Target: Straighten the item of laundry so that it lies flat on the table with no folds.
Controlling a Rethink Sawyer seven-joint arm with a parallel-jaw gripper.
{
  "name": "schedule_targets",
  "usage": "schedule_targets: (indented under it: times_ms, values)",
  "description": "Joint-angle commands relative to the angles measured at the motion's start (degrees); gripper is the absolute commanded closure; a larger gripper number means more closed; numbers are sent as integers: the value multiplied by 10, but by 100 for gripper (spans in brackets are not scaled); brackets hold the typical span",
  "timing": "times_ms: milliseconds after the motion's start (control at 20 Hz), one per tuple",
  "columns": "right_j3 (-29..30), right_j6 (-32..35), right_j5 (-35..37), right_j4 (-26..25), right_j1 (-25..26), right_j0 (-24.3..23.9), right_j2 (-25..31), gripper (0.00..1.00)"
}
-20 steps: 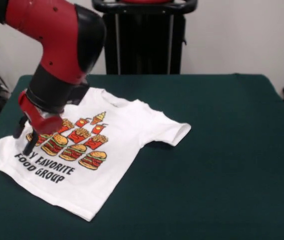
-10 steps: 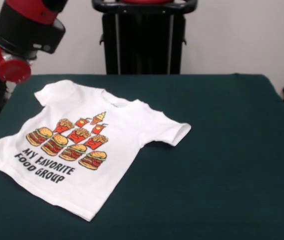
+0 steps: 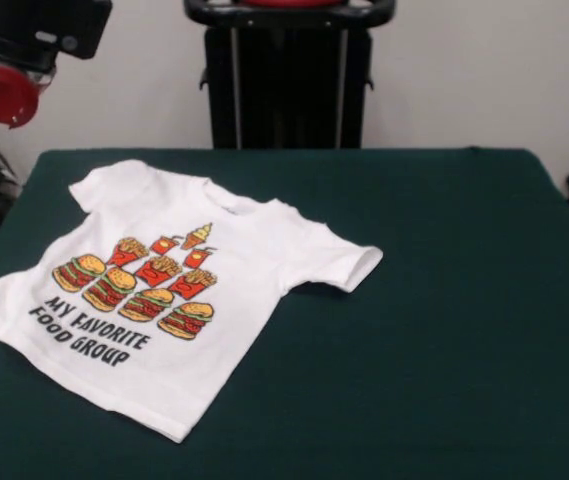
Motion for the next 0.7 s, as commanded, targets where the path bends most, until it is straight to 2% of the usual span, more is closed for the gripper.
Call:
schedule_targets:
  times_ms: [50,300,700]
  values:
    - [141,-110,45,35,-16,-30,172,0]
    - [151,-82,59,40,-29,-24,188,0]
    - [119,-48,102,53,-35,0,188,0]
